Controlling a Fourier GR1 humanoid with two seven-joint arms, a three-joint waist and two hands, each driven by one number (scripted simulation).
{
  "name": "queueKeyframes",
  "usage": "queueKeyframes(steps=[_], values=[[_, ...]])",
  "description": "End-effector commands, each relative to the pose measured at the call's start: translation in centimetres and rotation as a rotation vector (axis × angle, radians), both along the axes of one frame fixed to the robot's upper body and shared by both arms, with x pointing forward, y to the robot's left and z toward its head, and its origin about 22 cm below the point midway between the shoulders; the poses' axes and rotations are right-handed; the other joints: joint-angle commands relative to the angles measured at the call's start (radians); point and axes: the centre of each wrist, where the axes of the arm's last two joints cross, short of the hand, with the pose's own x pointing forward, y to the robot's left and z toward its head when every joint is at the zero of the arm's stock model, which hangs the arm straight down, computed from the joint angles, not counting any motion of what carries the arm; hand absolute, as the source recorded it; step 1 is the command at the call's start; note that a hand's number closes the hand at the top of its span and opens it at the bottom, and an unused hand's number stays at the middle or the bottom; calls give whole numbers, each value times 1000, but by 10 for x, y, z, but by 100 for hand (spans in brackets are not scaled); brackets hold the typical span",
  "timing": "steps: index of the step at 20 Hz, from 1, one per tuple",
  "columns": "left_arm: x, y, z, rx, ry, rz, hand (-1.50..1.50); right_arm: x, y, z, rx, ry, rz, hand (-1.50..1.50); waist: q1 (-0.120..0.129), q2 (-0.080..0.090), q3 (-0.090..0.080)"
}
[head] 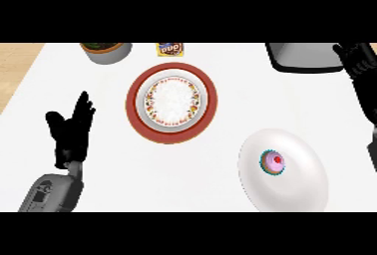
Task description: Pick the cupcake from the plate and place it in the plate
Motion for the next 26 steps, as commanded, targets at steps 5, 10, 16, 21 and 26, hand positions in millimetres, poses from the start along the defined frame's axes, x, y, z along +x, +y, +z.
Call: queueKeyframes(steps=[5, 10, 16, 21, 26], values=[[22, -5, 77, 155, -319, -293, 0, -2, 111, -42, 125, -10, 162, 150, 59, 28, 20], [26, -9, 89, 144, -329, -352, 0, -11, 85, -110, -460, 180, -167, 150, 59, 33, 14], [26, 11, 104, 132, -345, -350, 0, -51, 182, -151, -1, -23, -354, -150, 28, 29, 21], [11, 33, 88, 135, -327, -354, 0, -60, 178, -145, -35, -156, -383, -150, 18, 26, 19], [-1, 19, 88, 140, -311, -350, 0, -55, 145, -111, -253, -60, -441, -150, 14, 22, 17]])
